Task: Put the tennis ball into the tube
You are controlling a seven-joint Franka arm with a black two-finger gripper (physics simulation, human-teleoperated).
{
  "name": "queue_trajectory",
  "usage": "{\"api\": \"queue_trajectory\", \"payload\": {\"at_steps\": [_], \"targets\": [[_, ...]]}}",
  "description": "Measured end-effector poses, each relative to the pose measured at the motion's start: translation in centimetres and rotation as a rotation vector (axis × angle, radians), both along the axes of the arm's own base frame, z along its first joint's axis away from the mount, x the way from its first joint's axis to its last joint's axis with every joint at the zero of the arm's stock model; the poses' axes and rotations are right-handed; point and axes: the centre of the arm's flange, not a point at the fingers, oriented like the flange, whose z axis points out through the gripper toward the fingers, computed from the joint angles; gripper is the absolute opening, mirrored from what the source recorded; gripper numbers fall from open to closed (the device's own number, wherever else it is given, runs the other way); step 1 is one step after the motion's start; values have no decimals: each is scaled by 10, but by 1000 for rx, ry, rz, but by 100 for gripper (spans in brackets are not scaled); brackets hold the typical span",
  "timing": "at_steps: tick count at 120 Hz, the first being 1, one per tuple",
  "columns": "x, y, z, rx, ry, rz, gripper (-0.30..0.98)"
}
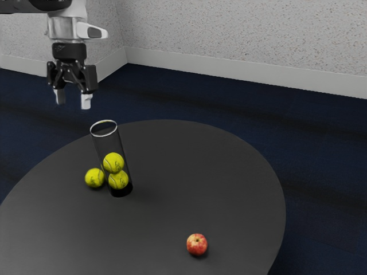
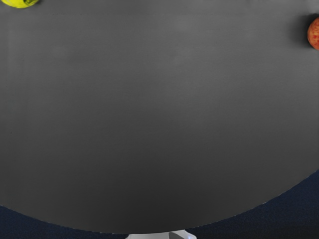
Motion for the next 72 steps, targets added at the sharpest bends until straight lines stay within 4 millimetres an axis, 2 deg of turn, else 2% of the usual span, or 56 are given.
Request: {"api": "queue_trajectory", "payload": {"at_steps": [13, 21, 28, 33, 39, 45, 58, 66, 72], "targets": [[18, 21, 4, 24, -144, 14, 69], [32, 29, -4, 32, -186, 16, 69], [46, 50, -26, 26, -183, 46, 68], [50, 87, -45, 16, -168, 107, 68], [44, 136, -69, 5, -144, 190, 68], [33, 166, -92, -8, -125, 247, 69], [19, 205, -125, -37, -112, 389, 69], [25, 212, -144, -58, -97, 486, 69], [31, 217, -151, -73, -96, 568, 69]]}}
